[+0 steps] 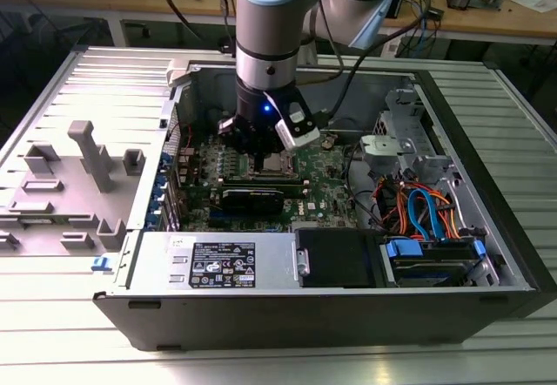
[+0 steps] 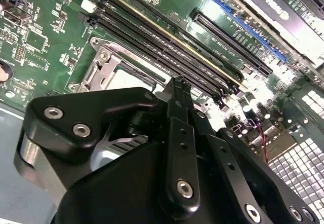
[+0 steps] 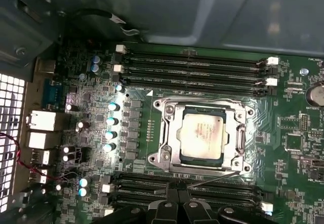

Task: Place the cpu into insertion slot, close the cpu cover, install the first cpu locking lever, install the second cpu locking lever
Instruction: 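Install the second cpu locking lever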

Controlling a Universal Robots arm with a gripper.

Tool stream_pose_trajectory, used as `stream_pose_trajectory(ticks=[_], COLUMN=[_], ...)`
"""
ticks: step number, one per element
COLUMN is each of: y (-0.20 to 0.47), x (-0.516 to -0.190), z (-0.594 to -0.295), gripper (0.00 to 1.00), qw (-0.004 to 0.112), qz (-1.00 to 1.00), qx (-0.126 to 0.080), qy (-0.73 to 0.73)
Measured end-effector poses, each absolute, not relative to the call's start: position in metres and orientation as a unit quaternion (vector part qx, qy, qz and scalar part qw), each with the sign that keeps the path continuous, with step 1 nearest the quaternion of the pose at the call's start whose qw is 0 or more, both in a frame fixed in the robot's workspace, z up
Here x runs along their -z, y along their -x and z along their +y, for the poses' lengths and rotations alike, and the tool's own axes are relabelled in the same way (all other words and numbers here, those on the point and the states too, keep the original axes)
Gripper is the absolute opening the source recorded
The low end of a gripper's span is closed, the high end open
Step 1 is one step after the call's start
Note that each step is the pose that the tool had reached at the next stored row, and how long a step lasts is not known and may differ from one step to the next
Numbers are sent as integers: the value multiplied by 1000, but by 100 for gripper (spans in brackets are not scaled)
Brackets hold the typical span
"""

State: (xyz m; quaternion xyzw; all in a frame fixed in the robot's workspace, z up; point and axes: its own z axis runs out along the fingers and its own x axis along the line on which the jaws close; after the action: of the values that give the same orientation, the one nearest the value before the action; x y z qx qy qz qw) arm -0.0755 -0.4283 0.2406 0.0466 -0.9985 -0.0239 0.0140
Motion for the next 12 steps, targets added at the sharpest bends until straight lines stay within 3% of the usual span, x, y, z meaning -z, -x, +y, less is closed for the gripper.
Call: stream_pose_trajectory(ticks=[12], y=[85], x=[-225], z=[-428], gripper=[11], qw=[14], qz=[-997], qx=[33], qy=[-70])
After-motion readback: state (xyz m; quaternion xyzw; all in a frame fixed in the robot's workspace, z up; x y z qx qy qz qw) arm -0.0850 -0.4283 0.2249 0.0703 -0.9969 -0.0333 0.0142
